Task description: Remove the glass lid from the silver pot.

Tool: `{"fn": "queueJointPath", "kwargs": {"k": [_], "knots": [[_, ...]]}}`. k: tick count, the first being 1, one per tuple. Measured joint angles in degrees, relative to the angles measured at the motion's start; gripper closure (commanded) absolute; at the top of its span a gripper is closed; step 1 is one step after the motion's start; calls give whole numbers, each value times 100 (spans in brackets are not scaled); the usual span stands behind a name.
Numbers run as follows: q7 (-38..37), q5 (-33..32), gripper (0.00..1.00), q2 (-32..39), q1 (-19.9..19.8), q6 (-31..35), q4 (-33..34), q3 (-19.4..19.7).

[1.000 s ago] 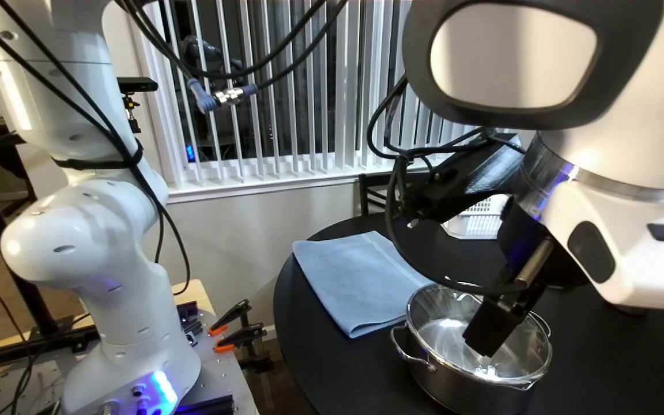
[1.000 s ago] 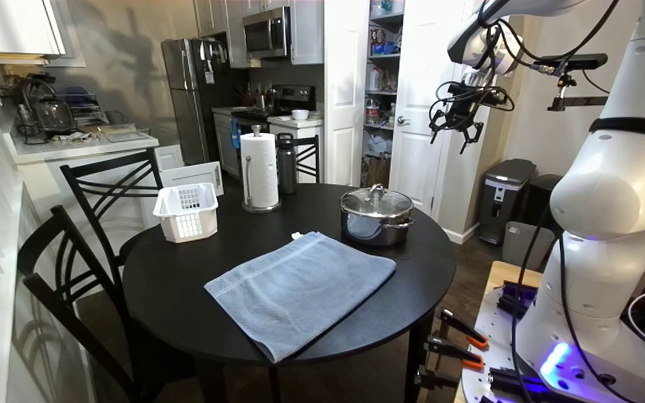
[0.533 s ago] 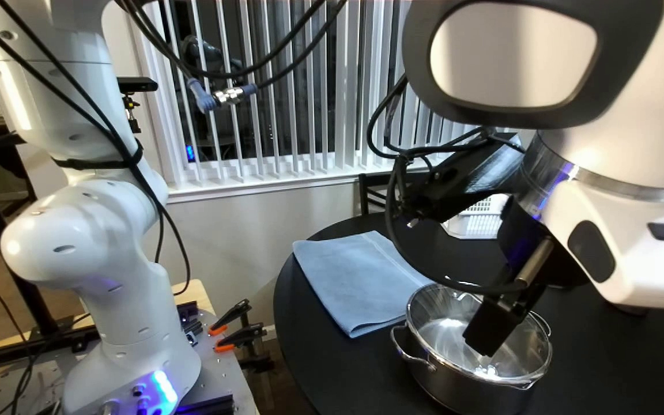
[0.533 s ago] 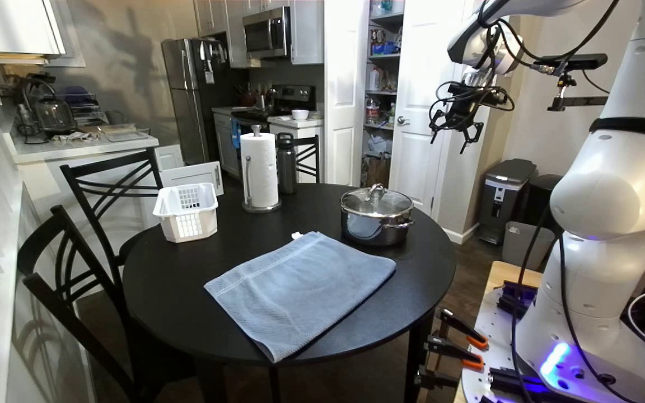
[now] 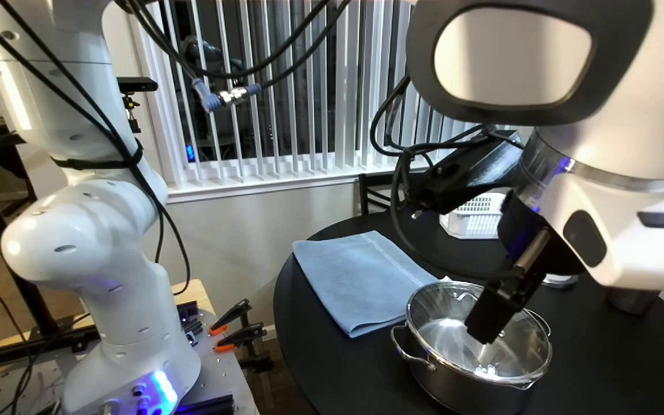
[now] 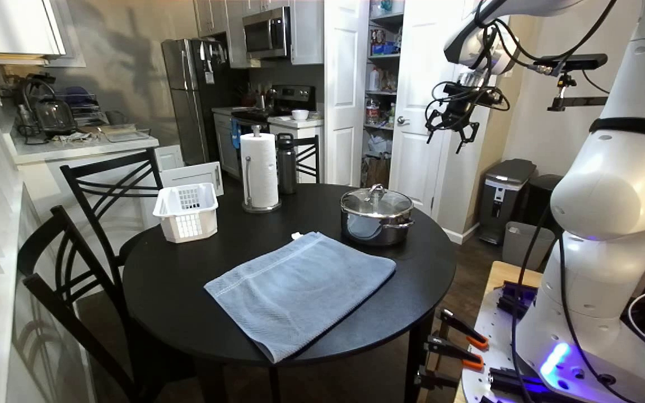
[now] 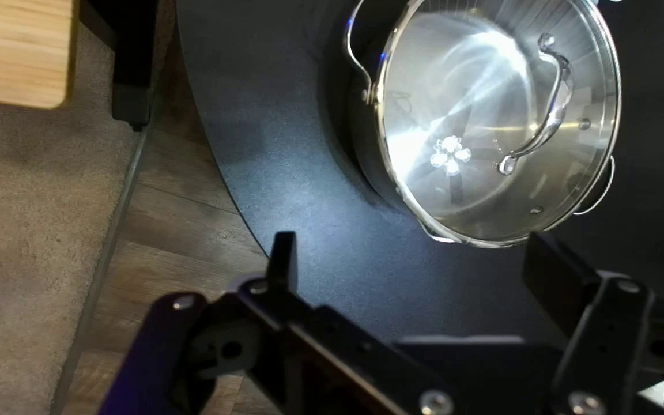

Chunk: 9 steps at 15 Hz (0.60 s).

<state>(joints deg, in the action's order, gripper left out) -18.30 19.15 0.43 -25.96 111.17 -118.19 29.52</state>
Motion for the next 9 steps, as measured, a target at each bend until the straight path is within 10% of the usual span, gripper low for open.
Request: {"fn": "queueJointPath", "kwargs": {"k": [9], "knots": [[-2827,318,0,323,708,1235,272,-891]]}}
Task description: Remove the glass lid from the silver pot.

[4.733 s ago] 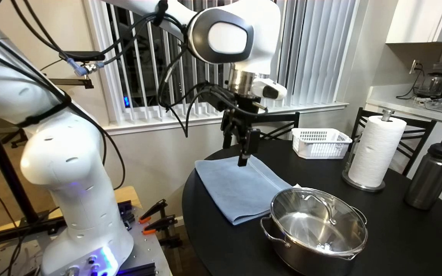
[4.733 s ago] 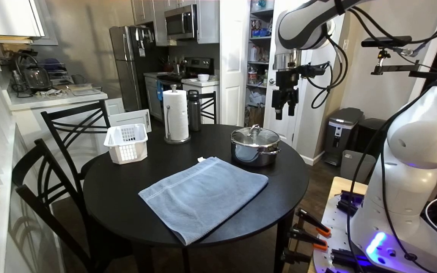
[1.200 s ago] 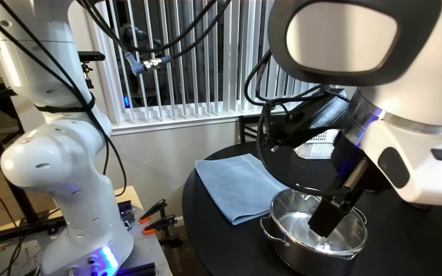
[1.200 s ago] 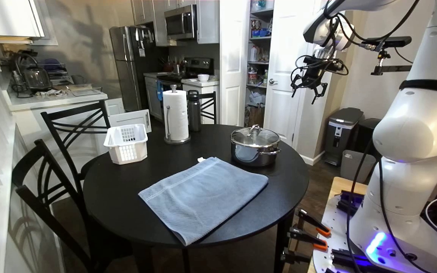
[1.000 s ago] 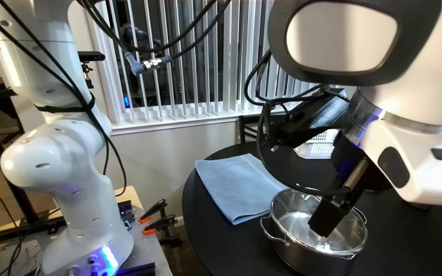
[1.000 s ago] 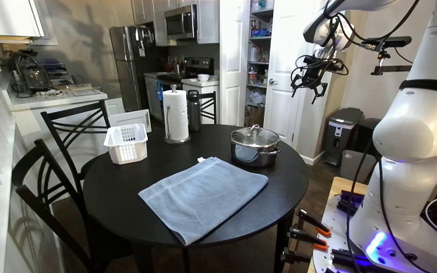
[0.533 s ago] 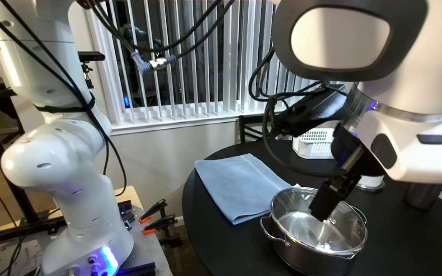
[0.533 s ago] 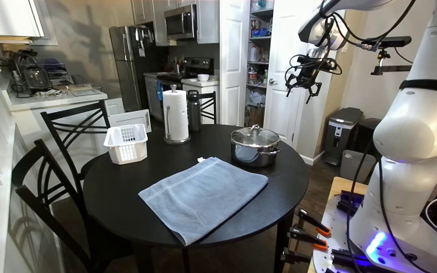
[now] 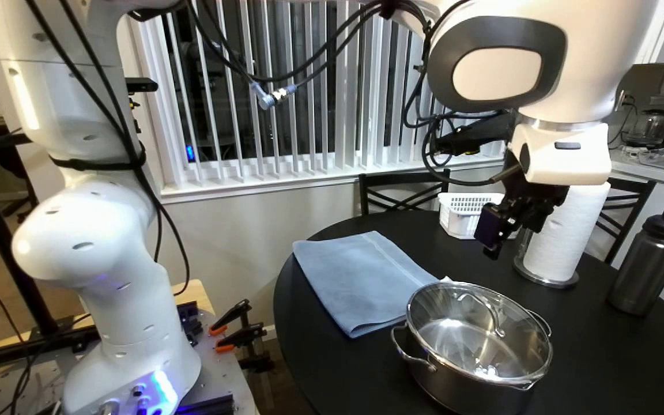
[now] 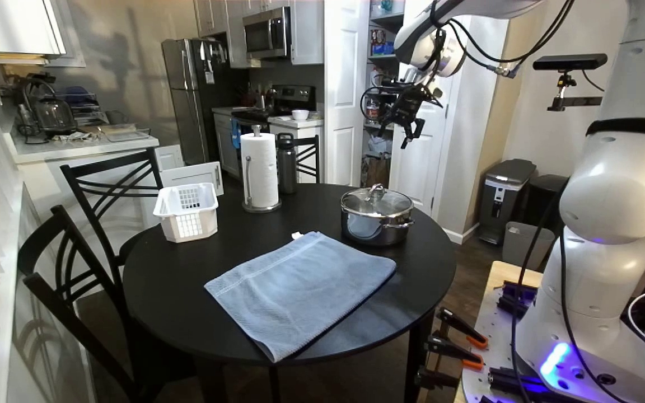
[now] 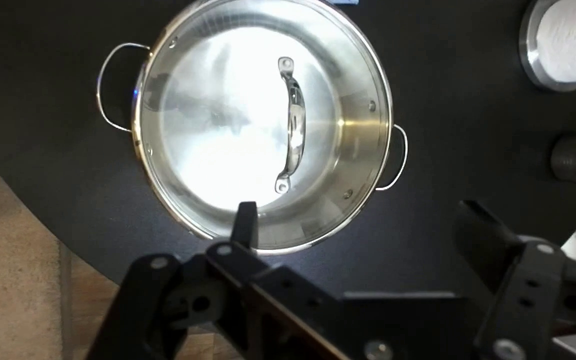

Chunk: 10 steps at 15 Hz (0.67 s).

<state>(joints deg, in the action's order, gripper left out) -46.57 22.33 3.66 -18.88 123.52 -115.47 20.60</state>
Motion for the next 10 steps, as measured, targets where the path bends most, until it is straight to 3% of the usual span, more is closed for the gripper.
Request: {"fn": "queueJointPath", "kwargs": {"k": [3,10], "knots": [[-555,-329,0,463,-17,-54,137,37],[-578,-524,0,1078,-2,-256,270,-9]]}}
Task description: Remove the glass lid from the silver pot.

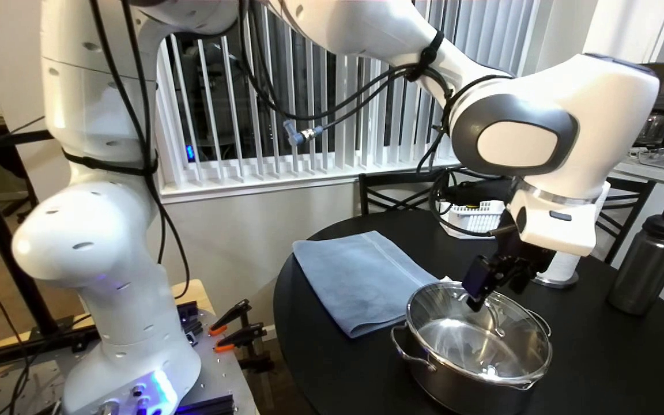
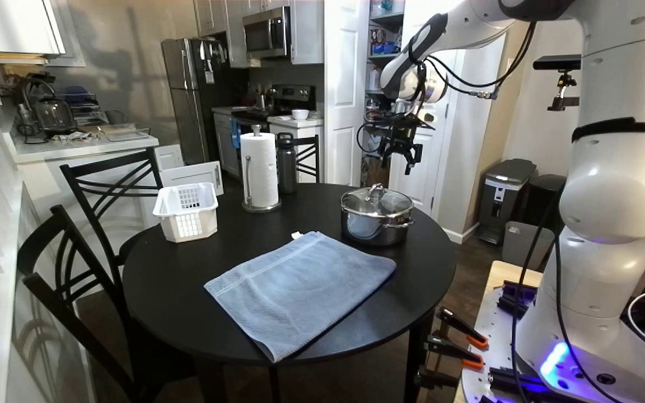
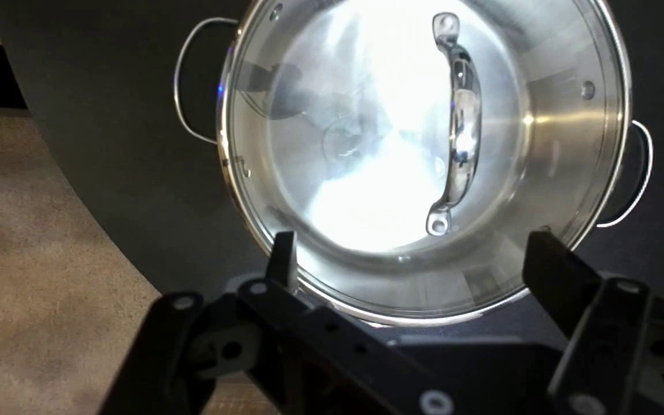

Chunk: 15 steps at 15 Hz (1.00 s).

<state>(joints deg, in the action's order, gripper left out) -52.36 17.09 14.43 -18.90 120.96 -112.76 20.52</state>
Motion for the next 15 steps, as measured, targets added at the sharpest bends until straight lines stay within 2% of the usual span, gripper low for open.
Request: {"fn": "queueJointPath", "kwargs": {"k": [8,15], "knots": [[-3,-515,0,384,433,1317,-9,-88],[-194,-629,0,544,755,1690,-162,-131]]}}
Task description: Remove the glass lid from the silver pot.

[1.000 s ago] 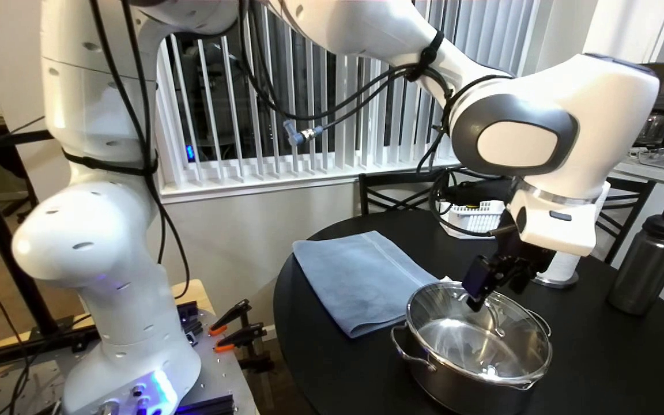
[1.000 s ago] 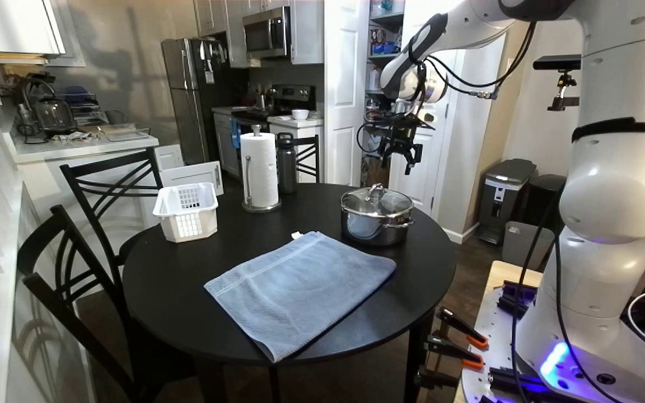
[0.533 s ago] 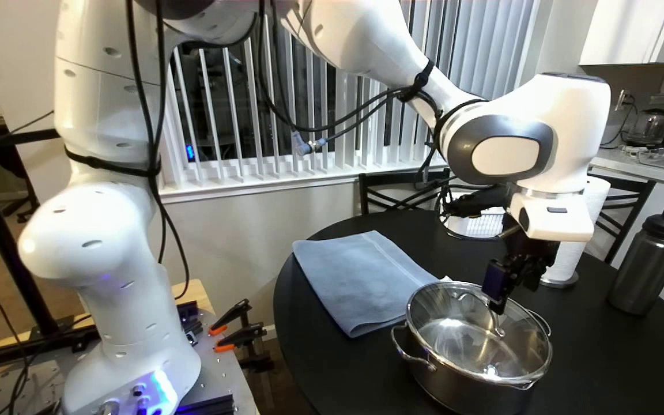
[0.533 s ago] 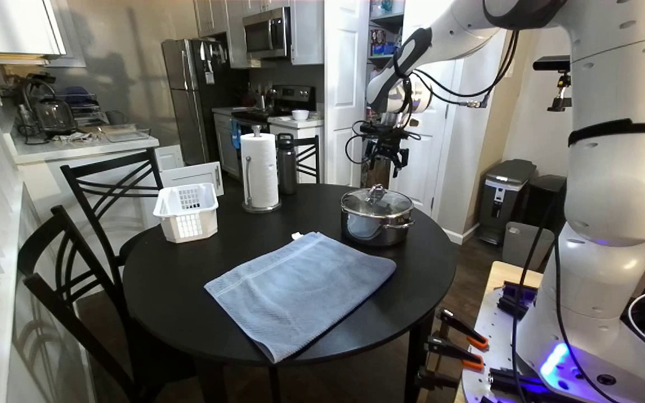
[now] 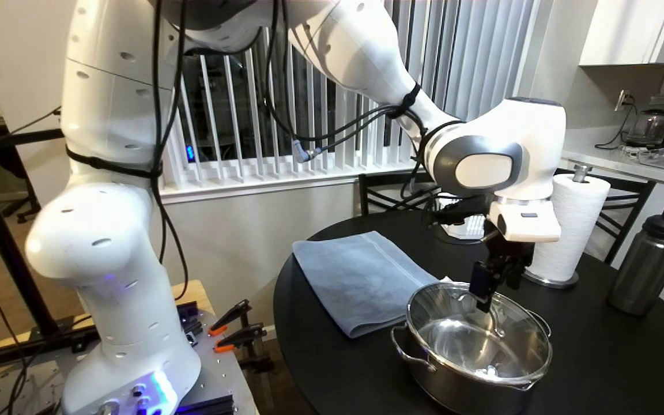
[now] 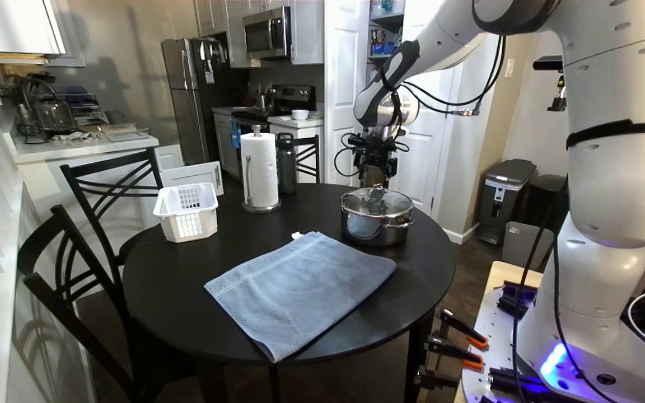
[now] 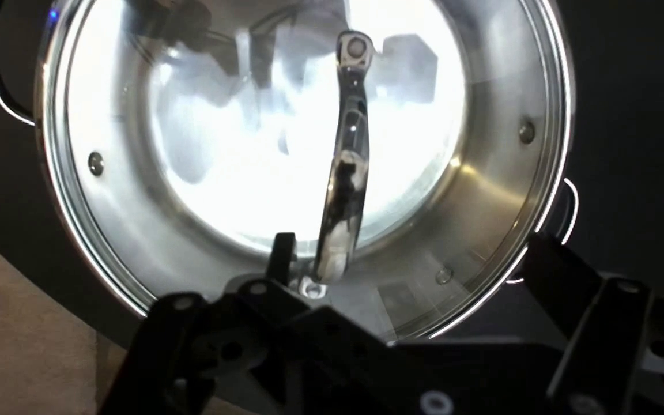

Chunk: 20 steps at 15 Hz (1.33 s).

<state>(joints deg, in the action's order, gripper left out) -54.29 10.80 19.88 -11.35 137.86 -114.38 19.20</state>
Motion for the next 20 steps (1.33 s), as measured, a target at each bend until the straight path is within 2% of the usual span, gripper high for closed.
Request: {"fn": "queueJointPath", "kwargs": {"k": [6,12,20], "knots": [[-340,0,0,-1,-15,-81,-1,40],[-342,9,0,-204,-36,-1023,-20,5],[-379,3,0,-423,-38,-1105,-69,-3]]}}
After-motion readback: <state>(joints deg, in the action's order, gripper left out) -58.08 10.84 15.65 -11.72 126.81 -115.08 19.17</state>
